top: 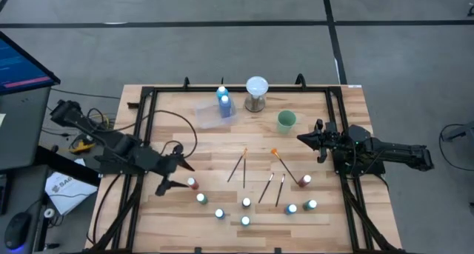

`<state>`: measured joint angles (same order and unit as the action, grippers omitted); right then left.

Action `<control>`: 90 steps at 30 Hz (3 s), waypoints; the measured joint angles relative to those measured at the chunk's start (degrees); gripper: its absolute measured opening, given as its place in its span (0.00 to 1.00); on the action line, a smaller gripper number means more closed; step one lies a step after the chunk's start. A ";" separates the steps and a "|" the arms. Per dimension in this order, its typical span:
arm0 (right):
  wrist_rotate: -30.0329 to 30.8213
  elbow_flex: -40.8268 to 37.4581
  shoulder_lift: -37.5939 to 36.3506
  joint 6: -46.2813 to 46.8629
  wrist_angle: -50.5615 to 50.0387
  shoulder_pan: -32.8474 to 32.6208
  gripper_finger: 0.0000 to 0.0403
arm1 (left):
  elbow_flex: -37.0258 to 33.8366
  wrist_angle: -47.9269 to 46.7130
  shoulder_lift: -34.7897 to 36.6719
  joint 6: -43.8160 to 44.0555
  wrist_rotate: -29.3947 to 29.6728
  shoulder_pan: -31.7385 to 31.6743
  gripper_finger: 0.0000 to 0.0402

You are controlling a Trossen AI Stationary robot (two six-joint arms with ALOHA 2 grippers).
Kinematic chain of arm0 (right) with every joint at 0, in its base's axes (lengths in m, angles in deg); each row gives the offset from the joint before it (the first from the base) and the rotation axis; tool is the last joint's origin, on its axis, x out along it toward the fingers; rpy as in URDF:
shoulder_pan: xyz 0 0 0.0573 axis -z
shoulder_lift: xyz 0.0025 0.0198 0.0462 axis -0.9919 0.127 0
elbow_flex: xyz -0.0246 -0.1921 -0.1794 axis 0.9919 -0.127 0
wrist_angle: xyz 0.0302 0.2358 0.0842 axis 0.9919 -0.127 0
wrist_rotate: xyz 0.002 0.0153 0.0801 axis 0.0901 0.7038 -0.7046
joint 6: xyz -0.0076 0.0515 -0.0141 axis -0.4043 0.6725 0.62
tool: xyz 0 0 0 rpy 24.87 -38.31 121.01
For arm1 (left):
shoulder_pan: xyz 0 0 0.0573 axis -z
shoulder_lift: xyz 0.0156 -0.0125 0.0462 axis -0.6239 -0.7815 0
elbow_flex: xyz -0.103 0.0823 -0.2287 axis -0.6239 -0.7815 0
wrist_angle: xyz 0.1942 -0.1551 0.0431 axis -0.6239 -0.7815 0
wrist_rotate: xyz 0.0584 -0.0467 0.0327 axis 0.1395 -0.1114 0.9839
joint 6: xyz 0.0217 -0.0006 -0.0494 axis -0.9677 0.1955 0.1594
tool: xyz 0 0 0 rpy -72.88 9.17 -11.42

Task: Pick & Place Paint Supplies
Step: Put the left small red paint bottle into the transparent bin

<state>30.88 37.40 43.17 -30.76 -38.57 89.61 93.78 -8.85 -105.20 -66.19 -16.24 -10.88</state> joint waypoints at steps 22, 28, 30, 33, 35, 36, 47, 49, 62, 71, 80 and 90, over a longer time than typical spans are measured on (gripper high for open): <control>-0.02 0.01 -0.01 3.85 0.00 0.01 0.00 | -16.26 16.45 0.00 1.45 -0.17 -0.02 0.70; 0.00 0.01 0.01 3.85 0.00 0.01 0.00 | -16.56 17.27 -1.31 1.12 0.05 -0.04 0.70; 0.00 0.00 0.01 3.85 0.00 -0.01 0.00 | -16.56 18.49 -2.51 1.12 0.07 -0.04 0.70; 0.00 0.01 0.01 3.85 0.00 0.00 0.00 | -16.54 21.42 -4.15 1.12 0.33 -0.04 0.70; -0.01 0.01 0.00 3.85 0.00 -0.01 0.00 | -16.51 21.30 -5.52 1.08 0.59 -0.04 0.70; 0.00 -0.01 0.01 3.85 0.00 -0.01 0.00 | -16.52 21.34 -6.34 1.10 0.58 -0.04 0.70; -0.02 0.01 0.00 3.85 0.00 0.00 0.00 | -16.53 25.19 -9.73 1.30 0.55 -0.04 0.55; -0.02 0.01 0.01 3.85 0.00 -0.01 0.00 | -16.53 25.24 -9.73 1.15 0.49 -0.04 0.49; 0.00 0.00 0.00 3.83 0.00 -0.01 0.00 | -16.38 26.02 -10.75 1.21 1.51 -0.04 0.29; 0.00 0.01 0.00 3.82 0.00 0.00 0.00 | -16.51 25.74 -8.36 3.17 11.10 -0.38 0.28; 0.00 0.00 0.00 3.82 0.00 -0.01 0.00 | -13.55 26.18 -4.98 5.42 24.33 -4.96 0.32; 0.00 -0.01 0.01 3.80 0.02 -0.01 0.00 | -6.25 26.55 -4.26 2.10 27.61 -17.45 0.31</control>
<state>30.88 37.39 43.18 -26.95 -38.55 89.60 87.53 17.71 -109.47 -64.09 11.37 -28.33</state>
